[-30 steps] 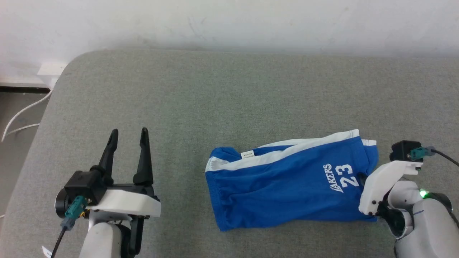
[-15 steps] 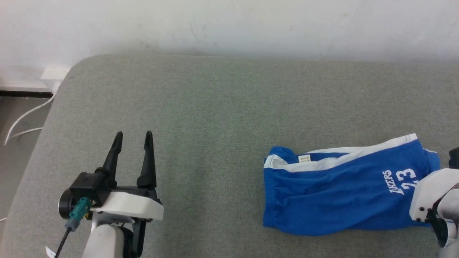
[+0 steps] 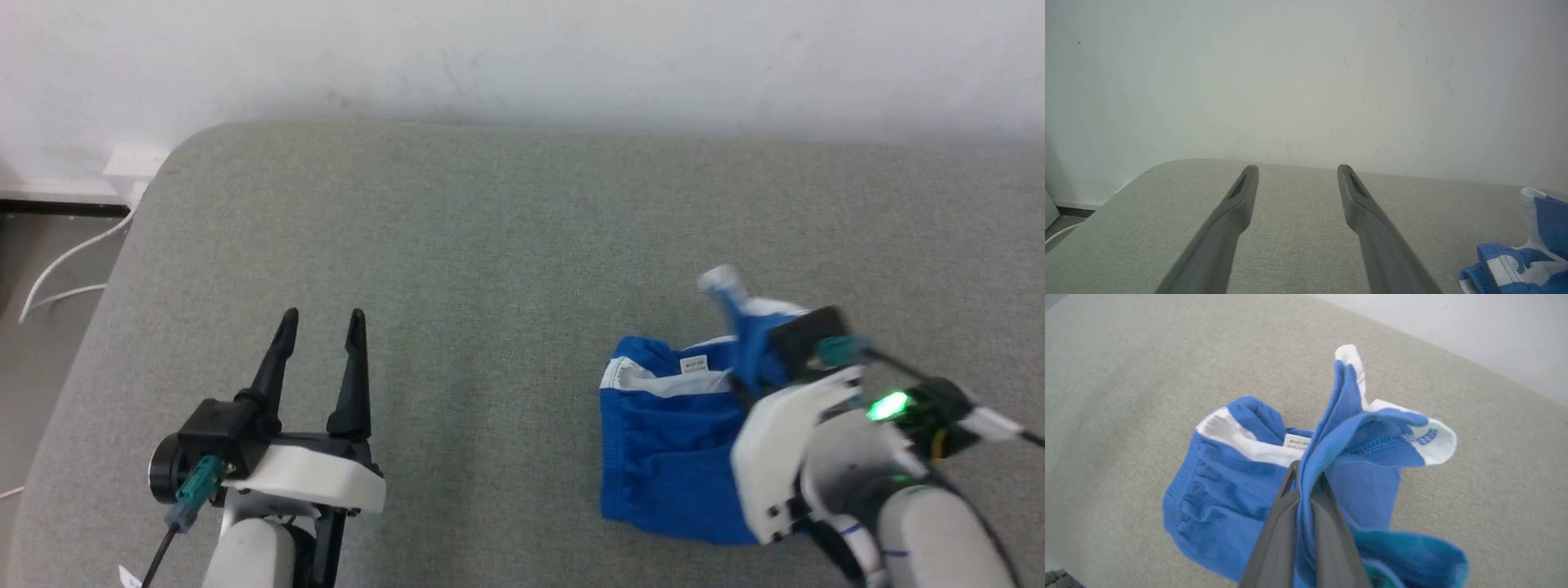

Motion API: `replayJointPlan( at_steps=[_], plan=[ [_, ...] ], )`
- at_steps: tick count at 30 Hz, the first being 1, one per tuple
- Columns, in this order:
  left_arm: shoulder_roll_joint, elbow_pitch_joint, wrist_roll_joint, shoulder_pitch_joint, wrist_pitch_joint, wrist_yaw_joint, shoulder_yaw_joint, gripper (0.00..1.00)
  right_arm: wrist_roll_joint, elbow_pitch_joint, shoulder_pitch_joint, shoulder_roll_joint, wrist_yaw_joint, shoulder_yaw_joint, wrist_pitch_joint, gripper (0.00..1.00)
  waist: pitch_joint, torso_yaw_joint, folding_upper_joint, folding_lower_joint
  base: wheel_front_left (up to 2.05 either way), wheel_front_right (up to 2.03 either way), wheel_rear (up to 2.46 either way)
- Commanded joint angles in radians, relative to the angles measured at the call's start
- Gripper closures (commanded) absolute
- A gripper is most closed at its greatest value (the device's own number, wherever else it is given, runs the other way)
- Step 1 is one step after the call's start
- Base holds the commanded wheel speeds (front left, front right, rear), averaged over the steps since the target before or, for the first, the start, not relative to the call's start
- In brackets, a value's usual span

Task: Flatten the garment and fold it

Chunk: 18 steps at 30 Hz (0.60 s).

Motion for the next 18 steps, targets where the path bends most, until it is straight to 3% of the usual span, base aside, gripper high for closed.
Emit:
replayJointPlan(
  at_steps=[1, 7, 12, 13, 14, 18],
  plan=[
    [-0.002, -0.005, -0.001, -0.006, -0.005, 0.001, -0.006, 0.0, 0.009, -0.002, -0.015, -0.015, -0.001, 0.068, 0.02, 1.0, 0.011, 0.005, -0.0001, 0.0, 0.0, 0.0, 0.0],
    [-0.002, -0.006, -0.008, -0.03, -0.005, 0.003, -0.02, 0.0, 0.023, 0.1, -0.078, -0.024, -0.001, 0.258, 0.04, 1.0, 0.036, 0.025, -0.0001, 0.0, 0.0, 0.0, 0.0],
    [-0.002, -0.008, -0.014, -0.035, -0.005, 0.007, -0.022, 0.0, 0.064, 0.185, -0.092, -0.012, -0.001, 0.353, 0.03, 1.0, 0.044, 0.031, -0.0001, 0.0, 0.0, 0.0, 0.0],
    [-0.002, -0.008, -0.015, -0.035, -0.005, 0.008, -0.021, 0.0, 0.076, 0.195, -0.092, -0.009, -0.001, 0.363, 0.023, 0.73, 0.045, 0.031, -0.0001, 0.0, 0.0, 0.0, 0.0],
    [-0.002, -0.008, -0.015, -0.035, -0.005, 0.008, -0.02, 0.0, 0.087, 0.203, -0.092, -0.007, -0.001, 0.372, 0.016, 0.0, 0.045, 0.03, -0.0001, 0.0, 0.0, 0.0, 0.0],
    [-0.002, -0.009, -0.015, -0.026, -0.005, 0.013, -0.01, 0.0, 0.153, 0.197, -0.082, 0.003, -0.001, 0.378, -0.004, 0.0, 0.037, 0.015, -0.0001, 0.0, 0.0, 0.0, 0.0]
  ],
)
